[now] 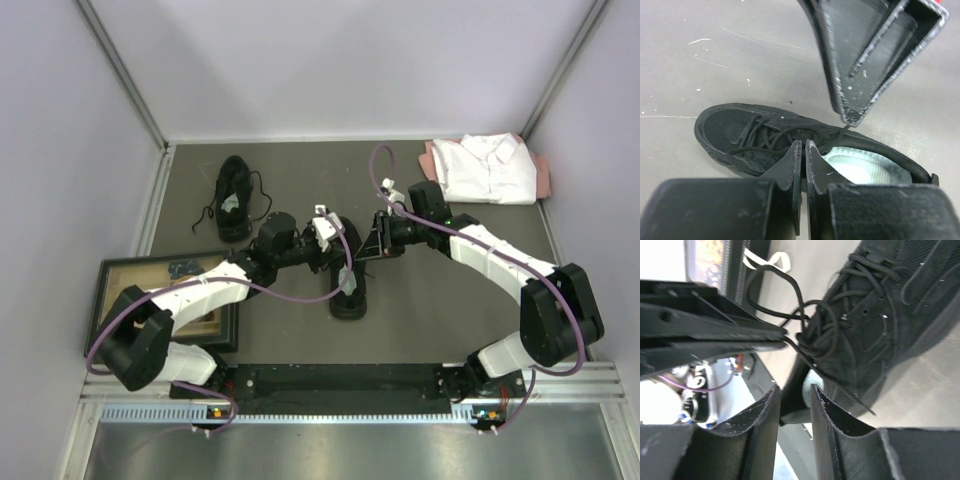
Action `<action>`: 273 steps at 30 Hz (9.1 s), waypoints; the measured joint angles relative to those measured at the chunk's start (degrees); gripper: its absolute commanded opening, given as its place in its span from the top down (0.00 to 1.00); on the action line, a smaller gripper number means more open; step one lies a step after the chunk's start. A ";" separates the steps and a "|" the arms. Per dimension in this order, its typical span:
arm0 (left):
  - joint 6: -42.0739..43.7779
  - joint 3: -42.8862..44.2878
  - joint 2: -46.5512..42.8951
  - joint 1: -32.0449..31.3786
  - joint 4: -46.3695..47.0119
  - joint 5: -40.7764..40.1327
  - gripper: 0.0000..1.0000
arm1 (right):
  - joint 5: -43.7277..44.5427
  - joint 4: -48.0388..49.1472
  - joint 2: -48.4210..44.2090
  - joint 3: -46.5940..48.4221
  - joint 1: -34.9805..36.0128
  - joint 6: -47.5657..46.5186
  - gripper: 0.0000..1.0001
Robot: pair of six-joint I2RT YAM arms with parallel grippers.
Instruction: Tie the shoes
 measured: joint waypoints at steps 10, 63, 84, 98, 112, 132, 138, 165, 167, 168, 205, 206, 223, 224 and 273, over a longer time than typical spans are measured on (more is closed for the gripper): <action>-1.42 1.36 0.31 0.90 0.00 2.73 0.96 | 2.78 -2.60 0.00 0.00 0.37 -7.63 0.60; 3.13 -0.39 -18.91 12.48 -12.83 8.28 0.23 | 7.02 -9.75 0.44 8.11 6.14 -15.21 0.64; -4.44 -7.41 -20.22 14.99 -14.12 10.67 0.23 | 21.84 -12.70 5.31 13.94 15.45 -20.09 0.72; 1.29 -7.43 -16.09 13.22 -11.56 16.50 0.25 | 22.84 -13.49 4.02 13.66 15.39 -19.58 1.00; 8.48 -7.45 -10.69 4.22 -2.29 12.72 0.24 | 20.87 -13.51 -1.29 9.46 14.10 -16.28 1.00; 7.06 -7.43 -4.09 0.37 7.28 9.14 0.39 | 16.11 -7.67 -2.71 6.69 12.20 -7.43 1.00; 4.24 -7.43 -3.23 0.35 8.94 8.48 0.38 | 15.67 -6.75 -2.69 6.69 11.69 -4.87 1.00; 0.24 -7.41 -2.10 0.35 8.92 3.96 0.88 | 15.56 -3.56 -1.57 5.20 9.64 2.93 1.00; 0.31 -7.39 -2.10 0.35 8.90 3.96 0.91 | 15.43 -3.54 -1.57 5.20 9.49 3.45 1.00; 0.33 -7.34 -2.10 0.35 8.90 3.98 0.91 | 15.34 -3.52 -1.57 5.20 9.40 3.65 1.00; 7.28 -3.58 0.28 0.35 2.29 4.87 0.96 | 7.80 -9.09 13.42 13.53 2.16 -6.03 0.71; 7.39 -3.48 0.39 0.35 2.27 4.92 0.96 | 7.61 -9.07 13.73 13.57 2.25 -5.97 0.71; 7.78 -1.62 1.09 0.37 -0.63 4.70 0.96 | 5.29 -9.09 14.01 13.60 2.38 -5.07 1.00; 7.82 -1.36 1.22 0.42 -0.98 4.61 0.96 | 5.29 -9.03 13.84 13.57 2.38 -5.07 1.00; 3.93 12.59 9.27 0.44 -19.10 1.03 0.99 | 4.24 -7.04 7.48 11.21 2.32 -4.61 1.00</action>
